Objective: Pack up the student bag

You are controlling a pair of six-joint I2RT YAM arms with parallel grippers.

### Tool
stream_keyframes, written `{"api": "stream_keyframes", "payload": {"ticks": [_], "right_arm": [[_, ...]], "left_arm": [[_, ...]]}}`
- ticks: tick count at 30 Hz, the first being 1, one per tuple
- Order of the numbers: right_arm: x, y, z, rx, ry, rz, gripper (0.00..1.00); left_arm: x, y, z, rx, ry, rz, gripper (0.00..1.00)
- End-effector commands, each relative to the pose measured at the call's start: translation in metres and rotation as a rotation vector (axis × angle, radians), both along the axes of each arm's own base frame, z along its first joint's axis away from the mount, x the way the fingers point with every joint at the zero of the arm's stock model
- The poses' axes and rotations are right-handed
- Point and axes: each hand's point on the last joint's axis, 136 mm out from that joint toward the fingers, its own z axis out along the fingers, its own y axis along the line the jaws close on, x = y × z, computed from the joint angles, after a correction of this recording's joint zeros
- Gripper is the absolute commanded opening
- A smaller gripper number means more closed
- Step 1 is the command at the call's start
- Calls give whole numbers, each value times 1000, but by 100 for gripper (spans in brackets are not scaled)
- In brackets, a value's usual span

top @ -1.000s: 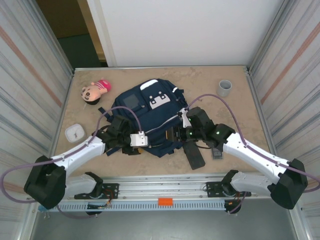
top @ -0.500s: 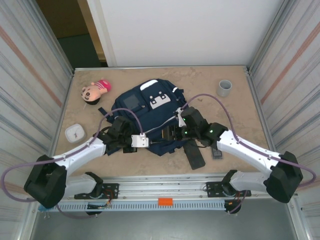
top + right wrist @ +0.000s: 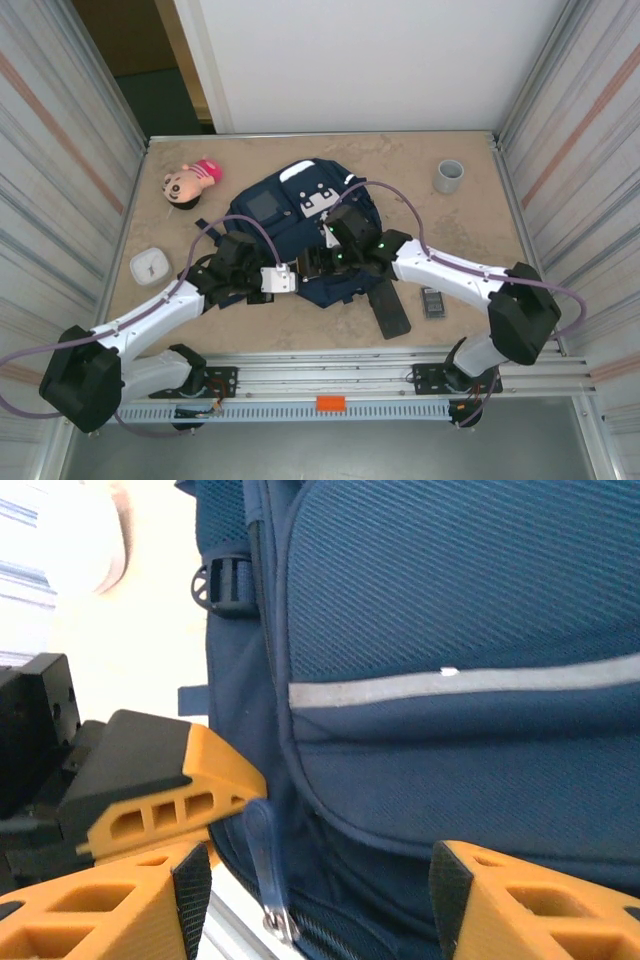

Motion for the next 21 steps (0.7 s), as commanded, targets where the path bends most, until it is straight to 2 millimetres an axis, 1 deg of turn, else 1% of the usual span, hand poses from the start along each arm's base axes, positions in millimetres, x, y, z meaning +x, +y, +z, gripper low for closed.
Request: {"api": "stream_keyframes", "payload": {"ticks": [1, 6, 8, 10, 12, 14, 15, 18, 21], "right_arm": [[3, 13, 1, -45, -29, 29, 60], [1, 27, -11, -108, -50, 105, 60], [2, 27, -16, -133, -50, 112, 60], [4, 21, -21, -179, -52, 97, 57], [7, 11, -24, -231, -61, 69, 49], [9, 1, -22, -267, -74, 34, 39], [9, -3, -20, -273, -82, 21, 36], [6, -11, -12, -271, -96, -6, 28], [2, -16, -7, -230, -95, -39, 19]], "left_arm": [[-6, -13, 19, -96, -14, -41, 0], [-4, -14, 29, -142, -24, -28, 0], [-2, -14, 34, -164, -23, -16, 0], [0, -13, 39, -177, -31, -8, 0], [1, -12, 41, -182, -39, -1, 0], [4, -10, 42, -183, -48, 14, 0], [4, -9, 42, -182, -47, 19, 0], [10, -5, 39, -167, -56, 52, 0], [16, -2, 38, -145, -58, 85, 0]]}}
